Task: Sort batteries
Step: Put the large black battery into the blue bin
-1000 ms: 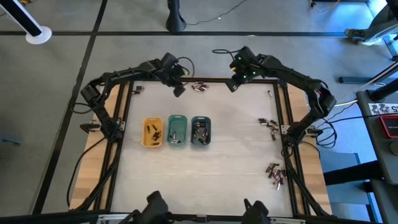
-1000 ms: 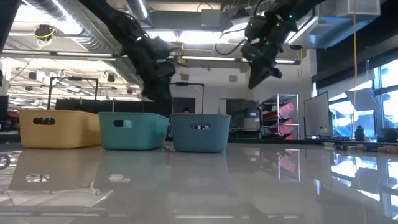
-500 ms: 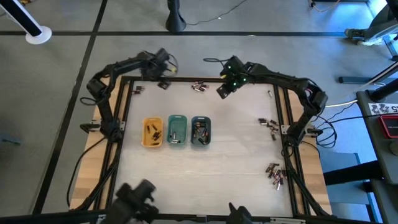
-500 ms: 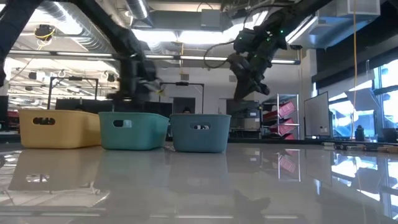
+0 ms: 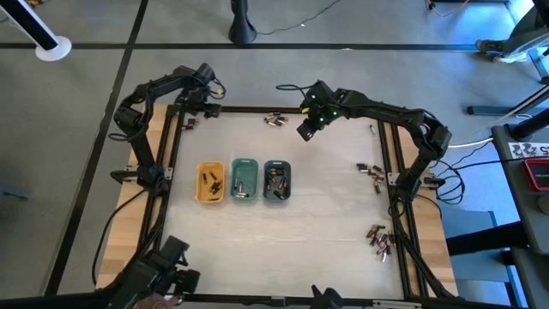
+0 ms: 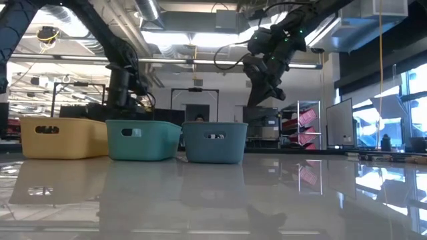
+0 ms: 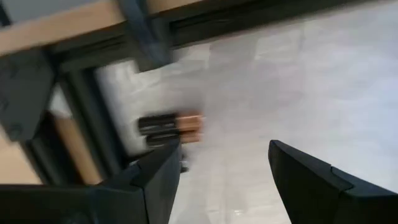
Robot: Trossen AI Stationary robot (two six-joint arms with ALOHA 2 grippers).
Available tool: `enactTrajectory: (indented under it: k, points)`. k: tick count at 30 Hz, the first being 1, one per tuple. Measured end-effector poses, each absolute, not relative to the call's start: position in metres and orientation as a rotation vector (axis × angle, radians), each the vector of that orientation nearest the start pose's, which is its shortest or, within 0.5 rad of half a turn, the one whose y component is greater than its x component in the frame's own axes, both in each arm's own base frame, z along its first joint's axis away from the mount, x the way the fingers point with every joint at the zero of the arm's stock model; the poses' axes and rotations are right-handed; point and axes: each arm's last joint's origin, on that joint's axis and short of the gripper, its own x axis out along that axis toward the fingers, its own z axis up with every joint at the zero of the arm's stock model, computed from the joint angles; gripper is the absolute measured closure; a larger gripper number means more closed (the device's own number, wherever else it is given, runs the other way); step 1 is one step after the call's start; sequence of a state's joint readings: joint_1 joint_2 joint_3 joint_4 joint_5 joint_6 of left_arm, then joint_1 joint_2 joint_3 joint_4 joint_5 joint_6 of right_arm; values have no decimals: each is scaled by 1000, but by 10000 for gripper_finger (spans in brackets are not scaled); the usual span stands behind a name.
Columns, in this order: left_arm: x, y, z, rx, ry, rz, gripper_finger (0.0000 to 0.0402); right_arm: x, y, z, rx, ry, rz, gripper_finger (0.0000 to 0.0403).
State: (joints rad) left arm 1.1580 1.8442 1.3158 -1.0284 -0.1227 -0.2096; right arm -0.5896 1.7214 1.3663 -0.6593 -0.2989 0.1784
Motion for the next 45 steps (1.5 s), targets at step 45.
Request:
enactTrajectory:
  k: [45]
  points:
    - [168, 291, 135, -343, 1917, 414, 215, 303, -192, 254, 571, 927, -327, 400]
